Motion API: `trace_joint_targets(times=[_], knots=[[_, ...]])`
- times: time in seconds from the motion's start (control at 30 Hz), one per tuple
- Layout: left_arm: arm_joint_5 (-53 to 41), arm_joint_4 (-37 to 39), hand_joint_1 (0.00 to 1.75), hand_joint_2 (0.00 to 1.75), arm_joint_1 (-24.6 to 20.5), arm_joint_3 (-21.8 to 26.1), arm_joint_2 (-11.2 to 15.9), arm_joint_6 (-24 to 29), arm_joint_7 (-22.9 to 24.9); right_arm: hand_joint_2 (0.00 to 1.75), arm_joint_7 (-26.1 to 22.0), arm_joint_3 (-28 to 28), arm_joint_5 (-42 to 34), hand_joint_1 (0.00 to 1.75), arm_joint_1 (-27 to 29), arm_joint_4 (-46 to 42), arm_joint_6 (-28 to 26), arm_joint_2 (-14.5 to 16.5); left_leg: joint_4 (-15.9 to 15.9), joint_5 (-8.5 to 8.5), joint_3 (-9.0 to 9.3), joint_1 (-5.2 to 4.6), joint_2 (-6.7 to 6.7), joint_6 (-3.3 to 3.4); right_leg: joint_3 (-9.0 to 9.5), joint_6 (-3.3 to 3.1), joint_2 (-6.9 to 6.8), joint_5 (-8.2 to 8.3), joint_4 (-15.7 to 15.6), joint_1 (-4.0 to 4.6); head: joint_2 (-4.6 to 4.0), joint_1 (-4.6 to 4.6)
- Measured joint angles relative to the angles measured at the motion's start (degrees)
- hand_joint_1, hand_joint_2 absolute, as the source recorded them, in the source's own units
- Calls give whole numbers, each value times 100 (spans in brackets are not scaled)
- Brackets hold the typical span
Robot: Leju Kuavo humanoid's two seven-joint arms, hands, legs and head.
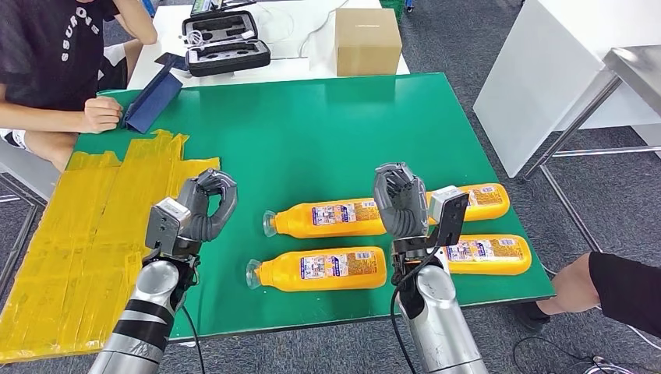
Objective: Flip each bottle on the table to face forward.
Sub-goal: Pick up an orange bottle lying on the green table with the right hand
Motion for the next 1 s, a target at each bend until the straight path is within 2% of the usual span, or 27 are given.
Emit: trace_joint_targets(times=[0.03,0.07,0.1,0.23,0.4,0.63,0.87,1.0], knots=[[10,3,51,175,-13,0,1,1,1,175,9,0,3,47,-18,6,-33,-1,0,0,0,0,0,0,0,0,0,0,0,0,0,0],[33,7,9,175,-26,1,2,8,7,175,28,0,41,10,-39,16,-103,-1,0,0,0,0,0,0,0,0,0,0,0,0,0,0],[67,10,0,175,-39,2,2,22,19,175,55,0,109,0,-65,30,-198,-3,0,0,0,0,0,0,0,0,0,0,0,0,0,0],[188,38,0,175,-101,13,3,89,58,175,176,12,549,0,-211,136,-554,-44,0,1,1,0,0,1,1,0,0,1,0,0,0,0],[273,94,0,175,-200,21,2,170,61,175,283,139,1681,0,-531,445,-1164,-146,1,3,1,0,0,2,1,2,0,3,1,0,0,0],[303,199,0,175,-315,33,-16,231,73,175,521,317,2797,0,-908,867,-1745,-232,1,3,0,0,0,2,0,3,0,3,1,0,0,0],[303,338,0,175,-491,35,-108,257,92,175,901,509,4024,0,-1352,1452,-2086,-296,1,4,1,0,0,2,1,4,0,4,1,0,0,0],[302,395,0,175,-550,35,-166,253,105,175,999,627,4422,0,-1503,1753,-2216,-298,2,4,0,0,0,3,1,5,0,4,2,0,0,-1]])
